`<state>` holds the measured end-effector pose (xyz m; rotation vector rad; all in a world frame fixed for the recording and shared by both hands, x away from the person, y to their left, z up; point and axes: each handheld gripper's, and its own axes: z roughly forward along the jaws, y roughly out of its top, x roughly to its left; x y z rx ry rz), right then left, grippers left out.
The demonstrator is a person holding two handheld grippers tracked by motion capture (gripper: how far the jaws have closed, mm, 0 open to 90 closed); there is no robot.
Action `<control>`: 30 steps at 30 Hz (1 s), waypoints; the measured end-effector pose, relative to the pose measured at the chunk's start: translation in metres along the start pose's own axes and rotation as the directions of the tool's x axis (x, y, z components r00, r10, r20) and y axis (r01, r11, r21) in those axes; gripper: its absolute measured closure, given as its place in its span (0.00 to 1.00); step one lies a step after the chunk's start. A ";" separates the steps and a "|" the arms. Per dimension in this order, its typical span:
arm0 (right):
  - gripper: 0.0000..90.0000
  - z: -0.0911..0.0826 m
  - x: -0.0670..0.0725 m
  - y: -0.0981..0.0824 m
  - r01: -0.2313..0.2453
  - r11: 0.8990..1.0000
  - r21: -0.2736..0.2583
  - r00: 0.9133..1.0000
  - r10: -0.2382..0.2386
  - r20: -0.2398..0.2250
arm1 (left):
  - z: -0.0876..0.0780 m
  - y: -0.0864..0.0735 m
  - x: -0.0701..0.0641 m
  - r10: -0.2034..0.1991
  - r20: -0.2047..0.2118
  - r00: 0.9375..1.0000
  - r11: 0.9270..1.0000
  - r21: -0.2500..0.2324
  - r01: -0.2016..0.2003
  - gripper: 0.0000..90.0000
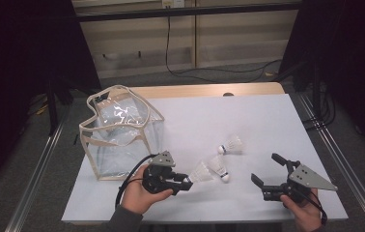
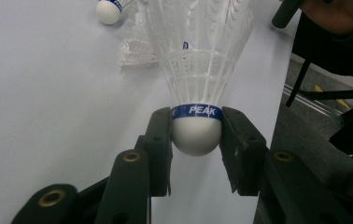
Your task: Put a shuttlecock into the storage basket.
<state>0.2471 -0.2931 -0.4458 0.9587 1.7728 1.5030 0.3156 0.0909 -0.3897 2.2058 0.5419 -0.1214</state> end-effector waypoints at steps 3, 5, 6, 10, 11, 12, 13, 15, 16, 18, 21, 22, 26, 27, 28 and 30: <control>0.02 0.001 0.001 0.000 -0.012 1.000 0.001 1.000 0.012 -0.002 | -0.001 0.002 0.000 -0.002 0.009 1.000 1.000 0.008 0.002 0.73; 0.02 0.001 0.001 0.000 -0.002 1.000 0.002 1.000 0.002 -0.002 | -0.002 0.002 0.001 -0.008 0.009 1.000 1.000 0.014 0.008 0.73; 0.02 0.001 0.001 0.000 -0.002 1.000 0.002 1.000 0.002 -0.003 | -0.003 0.003 0.001 -0.011 0.009 1.000 1.000 0.017 0.011 0.73; 0.02 0.002 0.001 0.001 0.002 1.000 -0.001 1.000 -0.002 -0.005 | -0.003 0.005 0.001 -0.017 0.006 1.000 0.999 0.033 0.017 0.73; 0.02 0.002 0.000 0.001 0.002 1.000 -0.001 1.000 -0.002 -0.005 | -0.003 0.006 0.001 -0.017 0.008 1.000 0.999 0.036 0.017 0.73; 0.02 0.002 0.000 0.001 -0.002 1.000 -0.001 1.000 0.002 -0.004 | -0.003 0.007 0.001 -0.019 0.010 1.000 0.999 0.039 0.019 0.73; 0.02 0.002 0.000 0.001 0.000 1.000 0.000 1.000 0.000 -0.004 | -0.004 0.008 0.001 -0.022 0.006 1.000 0.999 0.042 0.021 0.73; 0.02 0.002 0.000 0.000 -0.003 1.000 0.000 1.000 0.003 -0.006 | -0.005 0.010 0.001 -0.020 0.003 1.000 0.999 0.043 0.020 0.73; 0.02 0.003 0.000 0.000 -0.003 1.000 0.000 1.000 0.003 -0.006 | -0.006 0.011 0.001 -0.022 0.002 1.000 0.999 0.043 0.022 0.73; 0.02 0.002 0.000 0.000 -0.002 1.000 0.001 1.000 0.002 -0.006 | -0.007 0.013 0.002 -0.021 0.002 1.000 0.999 0.047 0.021 0.73; 0.02 0.003 0.000 0.001 -0.003 1.000 -0.002 1.000 0.003 -0.006 | -0.009 0.016 0.002 -0.024 0.002 1.000 0.999 0.039 0.024 0.73; 0.02 0.002 0.000 0.001 0.000 1.000 -0.002 1.000 0.000 -0.008 | -0.009 0.017 0.002 -0.023 0.000 1.000 0.999 0.037 0.023 0.73; 0.02 0.001 -0.001 0.001 -0.007 1.000 -0.013 1.000 0.007 -0.004 | -0.013 0.021 0.003 -0.021 0.000 1.000 0.999 0.038 0.021 0.73; 0.02 0.002 -0.001 0.001 -0.010 1.000 -0.011 1.000 0.010 -0.005 | -0.013 0.022 0.003 -0.021 -0.002 1.000 0.999 0.036 0.021 0.73; 0.02 0.002 -0.001 0.001 -0.015 1.000 -0.008 1.000 0.015 -0.005 | -0.014 0.023 0.003 -0.018 -0.005 1.000 0.999 0.035 0.018 0.73; 0.02 0.002 -0.001 0.001 -0.017 1.000 -0.008 1.000 0.017 -0.004 | -0.015 0.024 0.004 -0.022 -0.003 1.000 0.999 0.029 0.022 0.73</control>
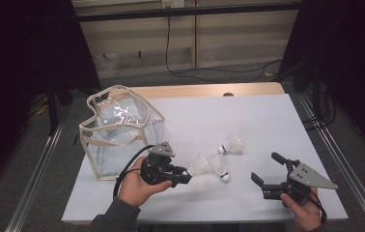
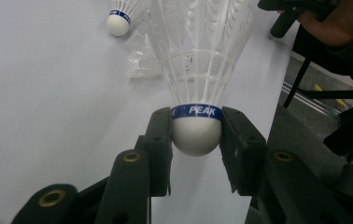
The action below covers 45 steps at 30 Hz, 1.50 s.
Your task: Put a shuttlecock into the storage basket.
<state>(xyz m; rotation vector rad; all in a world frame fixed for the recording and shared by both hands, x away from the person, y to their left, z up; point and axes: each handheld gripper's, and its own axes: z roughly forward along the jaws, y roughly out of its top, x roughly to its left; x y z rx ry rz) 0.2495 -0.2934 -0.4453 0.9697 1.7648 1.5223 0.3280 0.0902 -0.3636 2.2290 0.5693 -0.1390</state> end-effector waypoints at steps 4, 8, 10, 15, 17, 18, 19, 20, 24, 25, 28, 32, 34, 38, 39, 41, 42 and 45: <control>0.02 0.001 0.002 0.000 -0.001 1.000 -0.001 1.000 0.001 -0.006 | -0.004 0.003 0.000 0.001 -0.010 1.000 1.000 -0.002 -0.001 0.73; 0.02 0.001 0.001 0.000 -0.001 1.000 0.002 1.000 0.001 -0.006 | -0.006 0.006 0.000 0.001 -0.015 1.000 1.000 0.002 0.000 0.73; 0.02 0.001 0.001 0.000 -0.007 1.000 -0.002 1.000 0.007 -0.005 | -0.008 0.008 0.000 -0.002 -0.013 1.000 1.000 -0.001 0.002 0.73; 0.02 0.001 0.001 -0.001 -0.007 1.000 0.004 1.000 0.007 -0.006 | -0.012 0.011 0.000 0.005 -0.024 1.000 1.000 0.003 -0.005 0.73; 0.02 0.002 0.001 0.000 -0.005 1.000 0.001 1.000 0.005 -0.008 | -0.013 0.013 0.001 0.004 -0.028 1.000 1.000 0.002 -0.004 0.73; 0.02 0.002 0.001 0.000 -0.006 1.000 0.001 1.000 0.006 -0.008 | -0.013 0.013 0.001 0.002 -0.026 1.000 1.000 0.002 -0.002 0.73; 0.02 0.002 0.001 -0.001 -0.008 1.000 0.000 1.000 0.008 -0.009 | -0.013 0.014 0.001 -0.001 -0.021 1.000 1.000 0.001 0.001 0.73; 0.02 0.002 0.001 -0.001 -0.011 1.000 -0.002 1.000 0.011 -0.009 | -0.014 0.015 0.001 0.004 -0.024 1.000 1.000 0.007 -0.003 0.73; 0.02 0.001 0.002 -0.001 -0.008 1.000 -0.002 1.000 0.008 -0.012 | -0.015 0.018 -0.001 0.006 -0.028 1.000 1.000 0.008 -0.006 0.73; 0.02 0.001 0.002 -0.001 -0.007 1.000 0.001 1.000 0.007 -0.012 | -0.016 0.019 -0.001 0.004 -0.028 1.000 1.000 0.011 -0.004 0.73; 0.02 0.002 0.003 0.000 -0.008 1.000 -0.003 1.000 0.008 -0.017 | -0.017 0.022 -0.001 -0.002 -0.024 1.000 1.000 0.008 0.003 0.73; 0.02 0.001 0.002 0.000 -0.007 1.000 -0.003 1.000 0.007 -0.014 | -0.020 0.027 -0.002 -0.001 -0.029 1.000 1.000 0.013 0.002 0.73; 0.02 0.001 0.002 0.000 -0.007 1.000 -0.003 1.000 0.007 -0.014 | -0.022 0.029 -0.002 -0.001 -0.031 1.000 1.000 0.014 0.001 0.73; 0.02 0.002 0.002 0.000 -0.007 1.000 -0.003 1.000 0.007 -0.016 | -0.025 0.033 -0.002 -0.002 -0.035 0.999 1.000 0.012 0.002 0.73; 0.02 0.002 0.003 0.000 -0.005 1.000 -0.005 1.000 0.005 -0.018 | -0.026 0.034 -0.001 0.000 -0.036 0.999 1.000 0.014 0.000 0.73; 0.02 0.002 0.003 0.000 -0.005 1.000 -0.006 1.000 0.005 -0.018 | -0.027 0.035 -0.001 -0.003 -0.035 0.999 1.000 0.012 0.004 0.73; 0.02 0.002 0.003 0.000 -0.006 1.000 -0.006 1.000 0.005 -0.018 | -0.027 0.036 -0.001 -0.007 -0.036 0.999 1.000 0.009 0.008 0.73; 0.02 0.001 0.002 0.000 -0.007 1.000 -0.005 1.000 0.007 -0.018 | -0.028 0.039 -0.001 -0.010 -0.037 0.999 1.000 0.011 0.010 0.73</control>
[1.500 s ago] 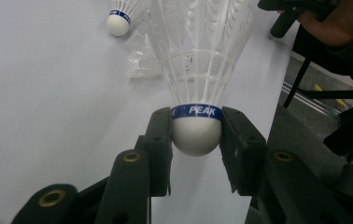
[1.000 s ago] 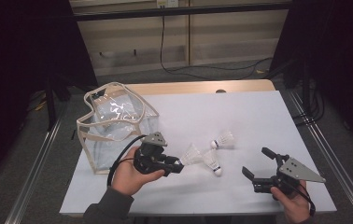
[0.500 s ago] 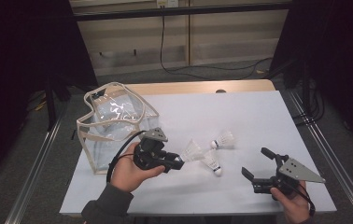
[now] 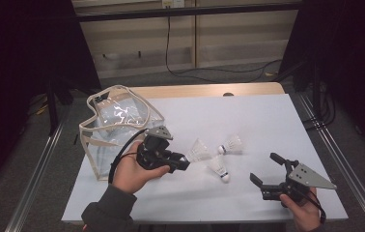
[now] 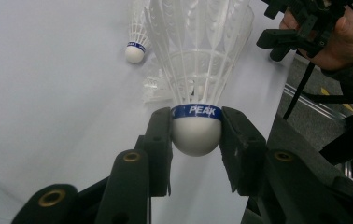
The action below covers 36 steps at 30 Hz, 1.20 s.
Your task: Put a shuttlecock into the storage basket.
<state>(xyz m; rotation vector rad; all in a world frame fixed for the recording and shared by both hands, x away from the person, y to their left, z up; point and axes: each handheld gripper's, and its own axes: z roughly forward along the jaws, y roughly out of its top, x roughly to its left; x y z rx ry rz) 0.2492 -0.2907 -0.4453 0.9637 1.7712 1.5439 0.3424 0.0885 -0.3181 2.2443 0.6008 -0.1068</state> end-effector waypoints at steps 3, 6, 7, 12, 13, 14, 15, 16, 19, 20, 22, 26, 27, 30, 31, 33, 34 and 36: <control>0.02 0.000 0.000 0.000 0.000 1.000 -0.001 1.000 0.000 0.000 | 0.000 0.002 0.000 0.000 -0.001 1.000 1.000 0.001 0.000 0.73; 0.02 0.000 0.000 0.000 0.003 1.000 0.001 1.000 -0.003 -0.003 | -0.001 0.005 0.001 0.001 -0.001 1.000 1.000 0.003 -0.001 0.73; 0.02 0.000 0.001 0.000 0.003 1.000 0.002 1.000 -0.003 -0.005 | -0.002 0.006 0.001 -0.002 -0.004 1.000 1.000 0.002 0.002 0.73; 0.02 0.000 0.000 0.000 0.001 1.000 -0.002 1.000 -0.001 -0.003 | -0.005 0.010 0.002 -0.004 -0.002 1.000 1.000 0.005 0.004 0.73; 0.02 0.000 0.000 0.000 0.000 1.000 -0.001 1.000 0.000 -0.004 | -0.005 0.011 0.002 -0.001 -0.003 1.000 1.000 0.006 0.001 0.73; 0.02 0.000 0.000 0.000 0.000 1.000 -0.001 1.000 0.000 -0.003 | -0.006 0.011 0.002 0.002 -0.006 1.000 1.000 0.007 -0.002 0.73; 0.02 0.000 0.000 0.000 0.000 1.000 0.000 1.000 0.000 -0.004 | -0.006 0.012 0.002 0.000 -0.007 1.000 1.000 0.007 0.000 0.73; 0.02 0.000 0.000 0.000 0.000 1.000 -0.002 1.000 0.000 -0.003 | -0.007 0.013 0.002 0.001 -0.007 1.000 1.000 0.008 -0.001 0.73; 0.02 0.000 0.000 0.000 0.001 1.000 -0.003 1.000 -0.001 -0.005 | -0.009 0.015 0.002 -0.002 -0.011 1.000 1.000 0.009 0.003 0.73; 0.02 0.000 0.000 0.000 0.000 1.000 -0.003 1.000 0.000 -0.003 | -0.009 0.016 0.002 -0.004 -0.016 1.000 1.000 0.008 0.004 0.73; 0.02 0.000 0.000 0.000 -0.001 1.000 -0.003 1.000 0.001 -0.004 | -0.011 0.018 0.002 -0.006 -0.018 1.000 1.000 0.008 0.006 0.73; 0.02 0.000 0.000 0.000 0.002 1.000 -0.003 1.000 -0.002 -0.006 | -0.013 0.021 0.004 -0.007 -0.018 1.000 1.000 0.007 0.008 0.73; 0.02 0.000 0.000 0.000 0.001 1.000 -0.002 1.000 -0.001 -0.006 | -0.014 0.022 0.004 -0.006 -0.021 1.000 1.000 0.008 0.006 0.73; 0.02 0.000 0.000 0.000 0.002 1.000 -0.003 1.000 -0.002 -0.007 | -0.016 0.024 0.005 -0.009 -0.023 1.000 1.000 0.009 0.009 0.73; 0.02 0.000 0.000 0.000 0.001 1.000 -0.003 1.000 -0.001 -0.007 | -0.017 0.024 0.005 -0.014 -0.024 1.000 1.000 0.007 0.014 0.73; 0.02 0.000 0.000 0.000 0.001 1.000 -0.003 1.000 -0.001 -0.006 | -0.019 0.026 0.006 -0.014 -0.026 1.000 1.000 0.009 0.014 0.73; 0.02 0.000 0.000 0.000 0.001 1.000 -0.004 1.000 -0.001 -0.007 | -0.019 0.026 0.006 -0.015 -0.030 0.999 1.000 0.012 0.016 0.73; 0.02 0.000 0.000 0.000 0.002 1.000 -0.004 1.000 -0.002 -0.008 | -0.021 0.028 0.006 -0.017 -0.027 0.999 1.000 0.007 0.017 0.73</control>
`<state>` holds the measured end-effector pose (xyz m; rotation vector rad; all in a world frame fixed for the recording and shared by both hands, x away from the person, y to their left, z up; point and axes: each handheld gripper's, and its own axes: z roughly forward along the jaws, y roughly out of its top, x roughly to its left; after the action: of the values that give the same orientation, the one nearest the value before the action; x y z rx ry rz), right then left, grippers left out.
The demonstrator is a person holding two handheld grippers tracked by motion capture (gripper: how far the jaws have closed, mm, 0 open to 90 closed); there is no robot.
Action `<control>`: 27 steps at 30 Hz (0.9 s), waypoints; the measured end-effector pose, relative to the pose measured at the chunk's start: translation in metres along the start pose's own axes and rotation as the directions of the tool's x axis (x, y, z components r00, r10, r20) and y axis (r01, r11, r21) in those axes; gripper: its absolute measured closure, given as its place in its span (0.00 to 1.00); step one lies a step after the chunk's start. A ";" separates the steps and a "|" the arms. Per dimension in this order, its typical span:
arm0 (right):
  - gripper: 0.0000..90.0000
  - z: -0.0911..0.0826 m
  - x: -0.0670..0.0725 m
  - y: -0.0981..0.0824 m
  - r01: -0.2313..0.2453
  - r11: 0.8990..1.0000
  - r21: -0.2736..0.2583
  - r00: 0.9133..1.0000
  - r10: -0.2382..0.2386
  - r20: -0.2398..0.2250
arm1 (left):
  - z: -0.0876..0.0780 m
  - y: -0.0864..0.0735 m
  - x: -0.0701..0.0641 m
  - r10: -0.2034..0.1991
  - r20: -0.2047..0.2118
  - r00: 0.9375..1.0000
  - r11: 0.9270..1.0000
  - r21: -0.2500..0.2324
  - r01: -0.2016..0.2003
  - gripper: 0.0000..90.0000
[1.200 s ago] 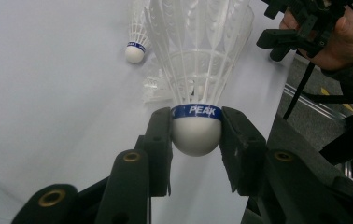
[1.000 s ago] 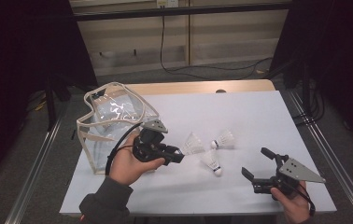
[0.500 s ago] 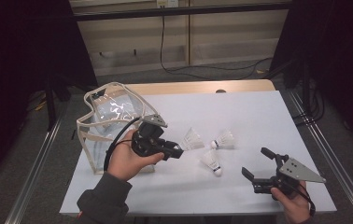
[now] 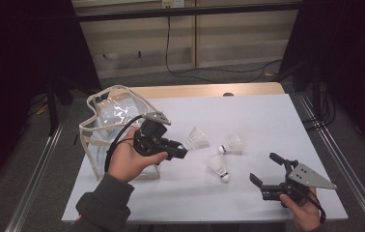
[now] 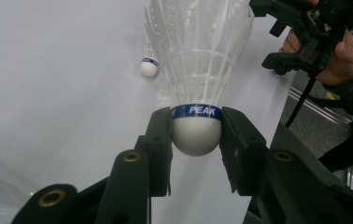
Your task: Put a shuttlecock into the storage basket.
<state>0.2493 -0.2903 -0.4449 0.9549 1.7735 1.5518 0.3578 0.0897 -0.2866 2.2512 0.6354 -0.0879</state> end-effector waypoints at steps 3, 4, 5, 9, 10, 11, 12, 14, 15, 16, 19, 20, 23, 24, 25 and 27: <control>0.02 0.000 0.000 0.000 -0.001 1.000 0.000 1.000 0.001 0.000 | -0.001 0.002 0.000 0.003 -0.004 1.000 1.000 0.003 -0.003 0.73; 0.02 0.000 0.000 0.000 -0.001 1.000 0.001 1.000 0.001 0.001 | -0.002 0.003 0.000 0.003 -0.002 1.000 1.000 0.003 -0.003 0.73; 0.02 0.000 0.000 0.000 -0.001 1.000 0.000 1.000 0.001 0.001 | -0.002 0.004 0.000 0.002 -0.003 1.000 1.000 0.002 -0.002 0.73; 0.02 0.000 0.000 0.000 0.000 1.000 -0.001 1.000 0.000 -0.001 | -0.005 0.007 0.001 -0.001 -0.003 1.000 1.000 0.003 0.001 0.73; 0.02 0.000 0.000 0.000 -0.001 1.000 0.000 1.000 0.001 0.000 | -0.005 0.007 0.001 -0.002 -0.009 1.000 1.000 0.006 0.002 0.73; 0.02 0.000 0.000 0.000 0.000 1.000 0.000 1.000 0.000 0.000 | -0.006 0.008 0.001 -0.002 -0.011 1.000 1.000 0.005 0.002 0.73; 0.02 0.000 0.000 0.000 0.000 1.000 0.001 1.000 0.000 -0.001 | -0.006 0.009 0.001 -0.005 -0.012 1.000 1.000 0.001 0.005 0.73; 0.02 0.000 0.000 0.000 0.001 1.000 -0.001 1.000 -0.001 -0.001 | -0.007 0.010 0.001 -0.005 -0.014 1.000 1.000 0.001 0.005 0.73; 0.02 0.000 0.000 0.000 0.000 1.000 -0.001 1.000 0.000 -0.001 | -0.008 0.011 0.001 -0.006 -0.014 1.000 1.000 -0.001 0.005 0.73; 0.02 0.000 0.000 0.000 -0.001 1.000 0.000 1.000 0.001 0.000 | -0.009 0.011 0.002 -0.004 -0.016 1.000 1.000 0.000 0.004 0.73; 0.02 0.000 0.000 0.000 -0.002 1.000 0.000 1.000 0.002 -0.004 | -0.010 0.013 0.002 -0.009 -0.013 1.000 1.000 -0.003 0.009 0.73; 0.02 0.000 0.000 0.000 -0.001 1.000 0.000 1.000 0.001 -0.004 | -0.010 0.014 0.002 -0.009 -0.015 1.000 1.000 -0.002 0.009 0.73; 0.02 0.001 0.000 0.000 -0.001 1.000 -0.001 1.000 0.001 -0.005 | -0.011 0.015 0.003 -0.012 -0.021 1.000 1.000 0.001 0.012 0.73; 0.02 0.000 0.000 0.000 0.000 1.000 -0.001 1.000 0.000 -0.005 | -0.012 0.016 0.003 -0.013 -0.021 1.000 1.000 -0.003 0.013 0.73; 0.02 0.000 0.000 0.000 0.001 1.000 -0.001 1.000 -0.001 -0.003 | -0.012 0.016 0.003 -0.012 -0.021 1.000 1.000 -0.002 0.012 0.73; 0.02 0.000 0.000 0.000 0.001 1.000 -0.002 1.000 -0.001 -0.003 | -0.013 0.017 0.003 -0.017 -0.022 1.000 1.000 -0.004 0.017 0.73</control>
<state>0.2498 -0.2903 -0.4447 0.9518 1.7737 1.5549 0.3672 0.0904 -0.2670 2.2460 0.6656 -0.0702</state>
